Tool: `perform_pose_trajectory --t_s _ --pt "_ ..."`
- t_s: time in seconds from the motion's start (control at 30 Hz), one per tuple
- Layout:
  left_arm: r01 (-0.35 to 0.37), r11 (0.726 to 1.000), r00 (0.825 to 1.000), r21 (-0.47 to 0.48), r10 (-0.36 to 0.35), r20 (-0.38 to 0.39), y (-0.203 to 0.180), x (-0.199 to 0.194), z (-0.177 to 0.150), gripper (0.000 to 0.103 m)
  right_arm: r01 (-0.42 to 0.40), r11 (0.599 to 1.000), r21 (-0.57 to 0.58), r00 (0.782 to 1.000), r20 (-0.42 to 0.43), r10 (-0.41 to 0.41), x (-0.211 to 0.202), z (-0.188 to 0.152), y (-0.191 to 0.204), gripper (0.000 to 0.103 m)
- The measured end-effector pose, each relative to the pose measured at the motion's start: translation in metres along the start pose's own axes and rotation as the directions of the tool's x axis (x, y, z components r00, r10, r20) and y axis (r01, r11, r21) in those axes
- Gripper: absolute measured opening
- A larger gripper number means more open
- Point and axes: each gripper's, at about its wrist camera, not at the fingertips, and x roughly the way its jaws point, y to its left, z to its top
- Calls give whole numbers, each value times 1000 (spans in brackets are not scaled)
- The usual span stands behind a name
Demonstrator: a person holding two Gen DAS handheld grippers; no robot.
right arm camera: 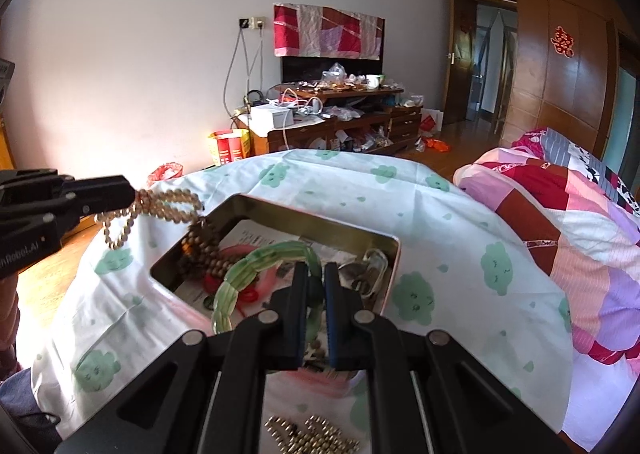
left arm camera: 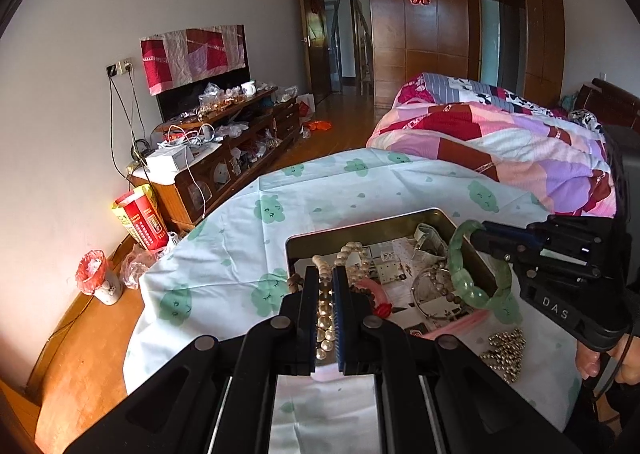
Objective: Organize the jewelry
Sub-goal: 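Carry the pearl necklace and green bangle over the pink tin with both tools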
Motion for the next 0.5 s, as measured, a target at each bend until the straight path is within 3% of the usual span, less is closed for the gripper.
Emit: perform_pose_trajectory --t_s 0.5 --pt "-29 1000 998 5 30 -62 -4 43 6 5 73 997 33 997 -22 -72 27 6 -13 10"
